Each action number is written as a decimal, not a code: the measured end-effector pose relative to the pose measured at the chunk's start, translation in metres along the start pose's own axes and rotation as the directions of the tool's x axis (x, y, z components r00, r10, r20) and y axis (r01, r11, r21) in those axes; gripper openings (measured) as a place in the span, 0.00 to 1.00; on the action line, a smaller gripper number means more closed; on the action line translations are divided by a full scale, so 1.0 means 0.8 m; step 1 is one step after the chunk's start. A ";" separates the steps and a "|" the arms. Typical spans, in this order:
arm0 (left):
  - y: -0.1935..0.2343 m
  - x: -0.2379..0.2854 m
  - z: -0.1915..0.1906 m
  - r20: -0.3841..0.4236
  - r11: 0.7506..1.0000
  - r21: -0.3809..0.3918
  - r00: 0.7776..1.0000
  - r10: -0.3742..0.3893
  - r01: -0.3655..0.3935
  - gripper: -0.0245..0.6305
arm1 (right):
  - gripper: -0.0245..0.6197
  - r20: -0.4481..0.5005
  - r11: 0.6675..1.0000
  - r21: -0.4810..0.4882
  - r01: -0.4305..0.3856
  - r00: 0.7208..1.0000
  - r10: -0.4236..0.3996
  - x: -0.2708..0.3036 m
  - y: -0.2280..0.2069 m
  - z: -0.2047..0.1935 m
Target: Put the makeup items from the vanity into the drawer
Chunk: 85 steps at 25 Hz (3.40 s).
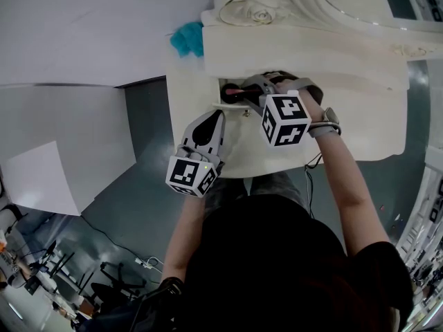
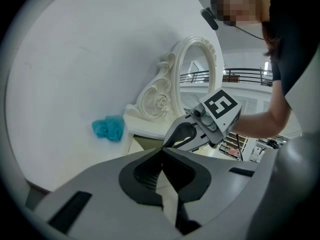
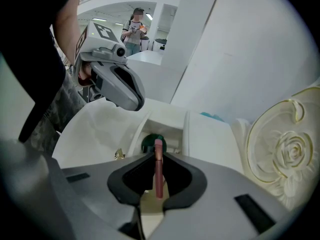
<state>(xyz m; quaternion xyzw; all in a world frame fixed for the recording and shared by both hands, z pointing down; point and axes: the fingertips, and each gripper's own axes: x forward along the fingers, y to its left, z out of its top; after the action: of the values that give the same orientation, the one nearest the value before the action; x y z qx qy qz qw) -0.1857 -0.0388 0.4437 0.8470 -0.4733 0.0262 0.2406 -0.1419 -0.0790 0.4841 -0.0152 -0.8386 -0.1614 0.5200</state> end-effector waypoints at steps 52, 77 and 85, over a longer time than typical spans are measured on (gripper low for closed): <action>-0.152 -0.045 -0.006 0.046 0.987 0.100 0.990 -0.132 0.127 0.06 | 0.07 0.376 0.544 0.838 -0.045 0.769 -0.516 -0.190 0.135 0.026; -0.315 -0.188 -0.106 0.083 0.989 0.129 0.993 -0.089 0.078 0.06 | 0.07 0.409 0.560 0.825 -0.069 0.756 -0.510 -0.263 0.369 0.013; -0.305 -0.214 -0.099 0.081 0.987 0.148 0.994 -0.073 0.061 0.06 | 0.07 0.437 0.574 0.814 -0.092 0.747 -0.501 -0.258 0.377 0.038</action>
<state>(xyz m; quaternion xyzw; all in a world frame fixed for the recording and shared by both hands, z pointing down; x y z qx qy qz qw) -0.0666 0.2371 0.3731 0.8780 -0.4514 0.0157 0.1583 -0.0155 0.2446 0.3672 0.2693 -0.9364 0.1806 0.1346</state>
